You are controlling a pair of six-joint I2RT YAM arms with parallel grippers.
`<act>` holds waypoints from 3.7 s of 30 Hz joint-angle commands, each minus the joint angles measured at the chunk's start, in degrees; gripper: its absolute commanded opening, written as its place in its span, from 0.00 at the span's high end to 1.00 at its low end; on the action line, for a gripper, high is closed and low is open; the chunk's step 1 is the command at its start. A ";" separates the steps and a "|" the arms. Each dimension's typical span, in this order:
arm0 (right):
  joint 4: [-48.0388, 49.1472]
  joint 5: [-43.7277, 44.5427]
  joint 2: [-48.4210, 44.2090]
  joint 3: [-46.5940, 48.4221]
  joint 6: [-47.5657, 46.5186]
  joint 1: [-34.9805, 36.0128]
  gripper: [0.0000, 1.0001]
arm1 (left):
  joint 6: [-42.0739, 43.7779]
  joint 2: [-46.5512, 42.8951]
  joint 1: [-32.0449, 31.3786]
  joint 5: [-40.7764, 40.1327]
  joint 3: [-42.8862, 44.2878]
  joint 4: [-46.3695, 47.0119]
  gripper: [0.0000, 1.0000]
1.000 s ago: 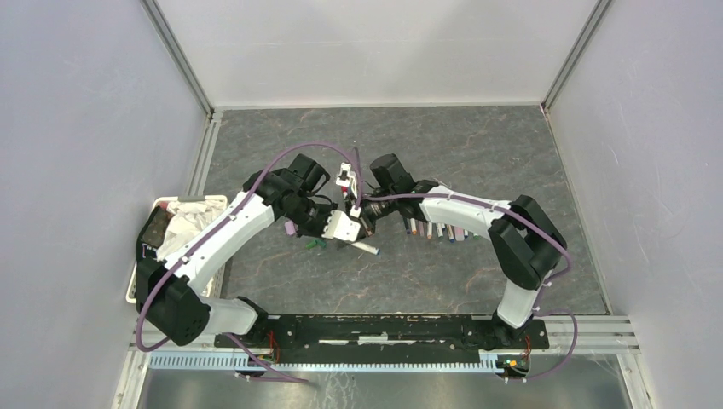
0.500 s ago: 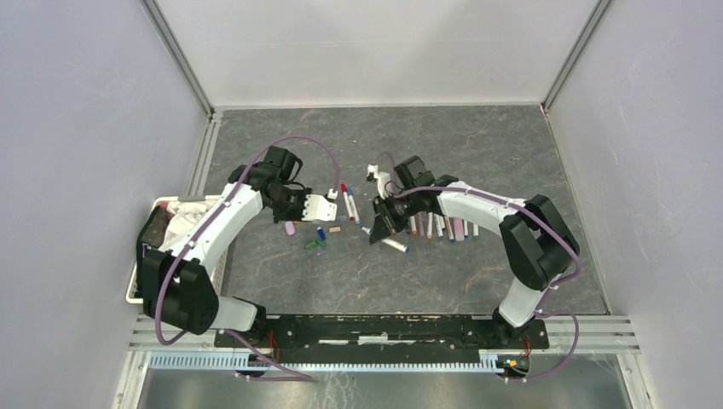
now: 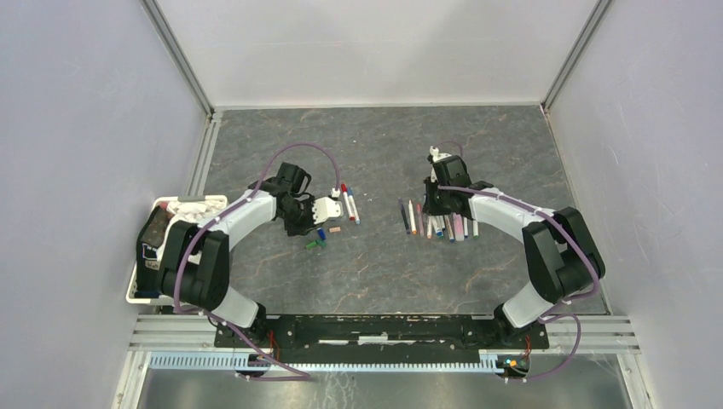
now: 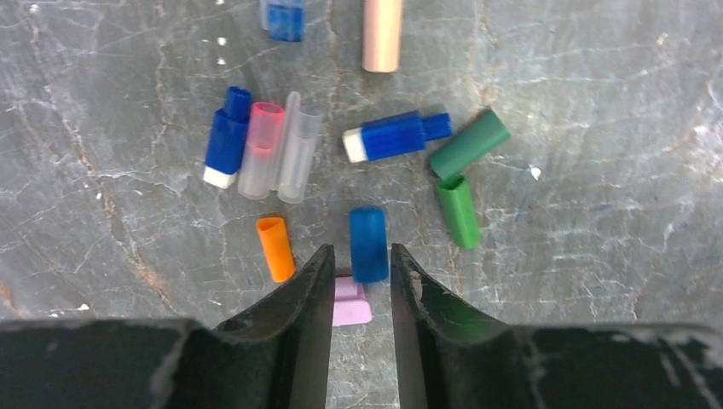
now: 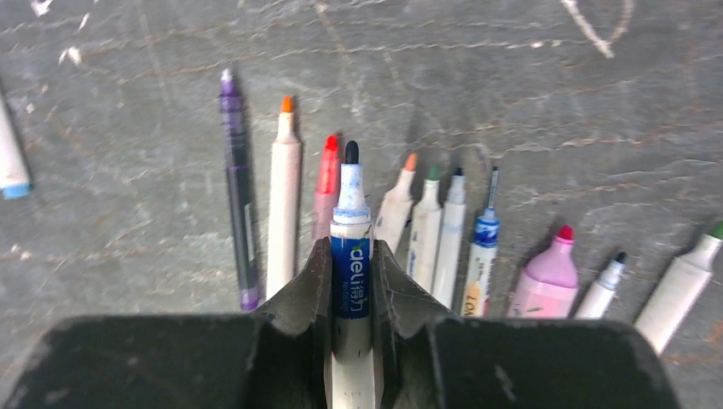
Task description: Open the pen caps
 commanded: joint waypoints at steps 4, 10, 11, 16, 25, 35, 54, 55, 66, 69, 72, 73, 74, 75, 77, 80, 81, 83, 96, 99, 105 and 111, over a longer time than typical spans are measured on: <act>6.03 11.05 1.63 0.51 4.63 0.44 1.00 | -6.75 0.14 0.05 0.84 -0.03 6.21 0.58; 5.55 13.75 4.85 2.42 5.75 1.70 1.00 | -7.67 -0.30 0.04 1.79 0.72 4.83 0.56; 5.22 14.68 5.16 2.77 5.72 2.18 1.00 | -8.18 -0.64 0.07 2.20 1.20 4.39 0.56; 4.68 16.68 5.98 2.80 5.46 2.83 0.83 | -13.79 -2.46 0.11 3.97 7.06 1.02 0.53; 4.68 17.70 4.23 1.52 4.36 2.82 0.69 | -19.75 -3.75 0.14 4.09 19.08 -8.50 0.37; 4.45 19.98 -0.20 3.58 3.33 5.58 0.65 | -22.76 -7.08 0.11 3.77 23.49 -10.49 0.14; -2.10 11.46 26.83 34.44 -1.44 21.86 0.64 | -29.17 -12.48 1.94 -3.63 23.99 -5.17 0.00; -1.81 11.44 27.57 34.69 -1.40 22.00 0.65 | -28.95 -12.16 1.91 -2.99 24.57 -6.23 0.00; -2.19 12.57 31.74 35.81 -1.26 22.12 0.69 | -27.29 -11.50 1.91 -0.37 24.11 -10.10 0.00; -2.61 13.69 31.87 35.24 -1.52 22.13 0.70 | -26.97 -11.70 1.96 -0.16 24.15 -10.37 0.00; -3.42 15.61 31.69 34.66 -2.15 22.15 0.71 | -26.76 -11.53 1.97 0.13 24.36 -10.53 0.00; -3.85 16.24 31.58 34.46 -2.41 22.07 0.71 | -26.75 -11.44 1.96 0.33 24.37 -10.61 0.00; -3.85 16.94 31.19 33.78 -2.60 22.09 0.73 | -26.77 -11.31 1.96 0.77 24.33 -10.81 0.00; -3.73 17.43 30.77 33.11 -2.94 22.07 0.75 | -26.54 -11.06 1.96 1.53 24.33 -11.33 0.00; -3.45 17.69 29.66 31.58 -3.22 21.72 0.83 | -24.61 -10.73 1.95 4.10 24.12 -12.99 0.00; -2.38 15.36 26.36 29.09 -3.03 20.49 1.00 | -21.67 -11.24 1.93 6.83 22.54 -13.92 0.00; -1.20 13.60 24.64 27.55 -3.00 19.95 1.00 | -20.43 -11.50 1.95 7.92 21.98 -14.48 0.00; 1.63 8.01 21.07 24.60 -3.04 18.18 1.00 | -15.96 -11.99 1.89 10.29 20.77 -16.25 0.00; 6.29 -40.16 6.95 14.11 -7.18 14.00 1.00 | 0.99 -12.69 1.79 22.52 15.05 -22.64 0.00; 7.19 -47.23 5.46 11.85 -7.17 14.79 1.00 | 1.89 -13.27 1.63 25.32 14.39 -22.74 0.00; 5.04 -54.91 5.97 13.11 -9.51 17.93 1.00 | 5.37 -15.16 -0.36 27.51 12.36 -24.01 0.00; 4.56 -57.74 8.37 16.16 -9.09 19.71 1.00 | 6.95 -15.33 -4.05 26.48 10.51 -25.31 0.04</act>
